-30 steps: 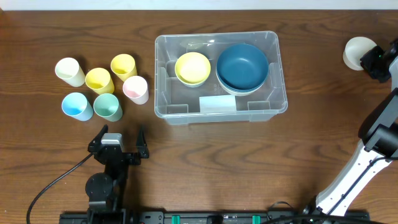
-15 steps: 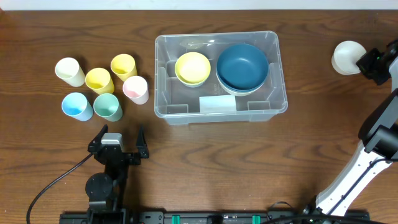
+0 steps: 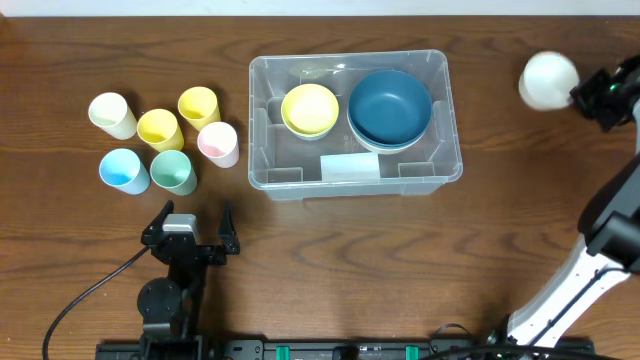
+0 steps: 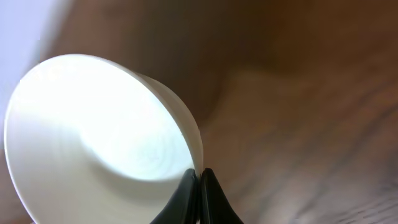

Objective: Pack container
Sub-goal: 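Lift the white bowl and carry it over the yellow bowl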

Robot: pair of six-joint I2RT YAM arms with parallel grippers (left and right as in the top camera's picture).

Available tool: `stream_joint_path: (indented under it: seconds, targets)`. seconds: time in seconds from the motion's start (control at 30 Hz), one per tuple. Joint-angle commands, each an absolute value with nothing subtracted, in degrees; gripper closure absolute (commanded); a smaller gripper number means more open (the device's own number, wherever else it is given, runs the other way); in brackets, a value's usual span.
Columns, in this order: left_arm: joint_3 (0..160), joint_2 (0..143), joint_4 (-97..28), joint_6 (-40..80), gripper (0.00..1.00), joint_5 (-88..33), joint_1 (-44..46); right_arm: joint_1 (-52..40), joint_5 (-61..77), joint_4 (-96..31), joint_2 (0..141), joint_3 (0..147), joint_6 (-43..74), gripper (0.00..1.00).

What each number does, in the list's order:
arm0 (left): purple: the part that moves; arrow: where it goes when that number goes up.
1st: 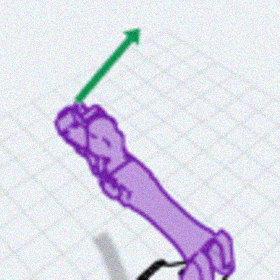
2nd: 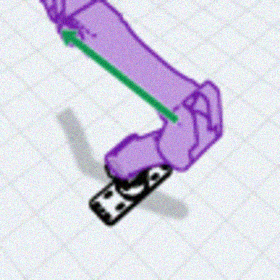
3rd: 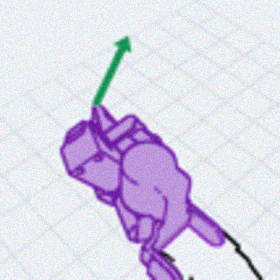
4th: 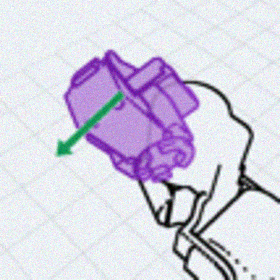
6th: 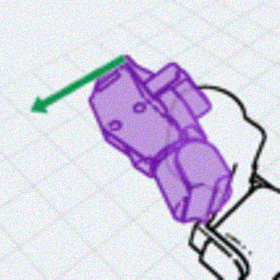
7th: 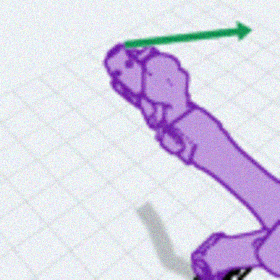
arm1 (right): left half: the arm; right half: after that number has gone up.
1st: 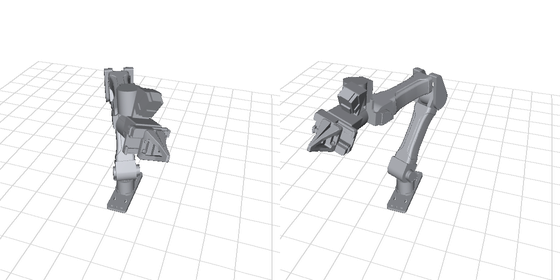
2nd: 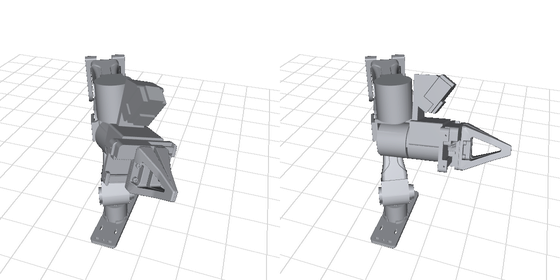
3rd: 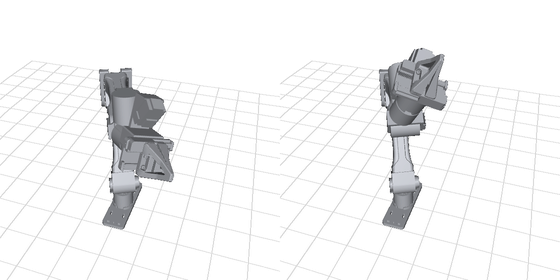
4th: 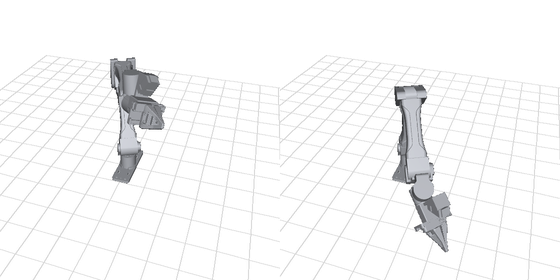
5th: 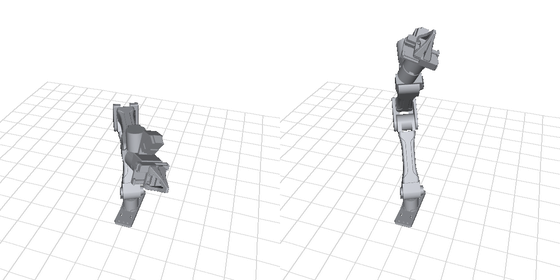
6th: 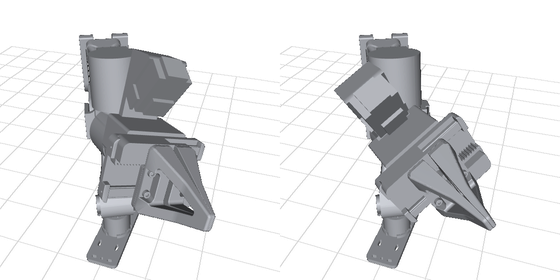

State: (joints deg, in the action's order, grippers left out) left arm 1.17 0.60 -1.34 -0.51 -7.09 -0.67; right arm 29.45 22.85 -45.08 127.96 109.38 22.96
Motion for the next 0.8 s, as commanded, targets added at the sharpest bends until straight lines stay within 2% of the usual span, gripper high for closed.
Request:
stream_joint_path:
  seconds: [0.0,0.23,0.43,0.77]
  targets:
    - [0.23,0.36,-3.40,-1.50,0.02,-7.90,-0.95,28.95,33.69,-44.36,119.02,109.84,22.87,0.99]
    - [0.23,0.36,-3.40,-1.50,0.02,-7.90,-0.95,23.75,42.06,-44.36,109.67,109.84,23.75,0.99]
    - [0.23,0.36,-3.40,-1.50,0.02,-7.90,-0.95,10.61,41.82,-44.49,106.37,109.84,23.70,0.99]
    - [0.23,0.36,-3.40,-1.50,0.02,-7.90,-0.95,-16.56,19.31,-43.72,109.78,109.80,23.68,0.98]
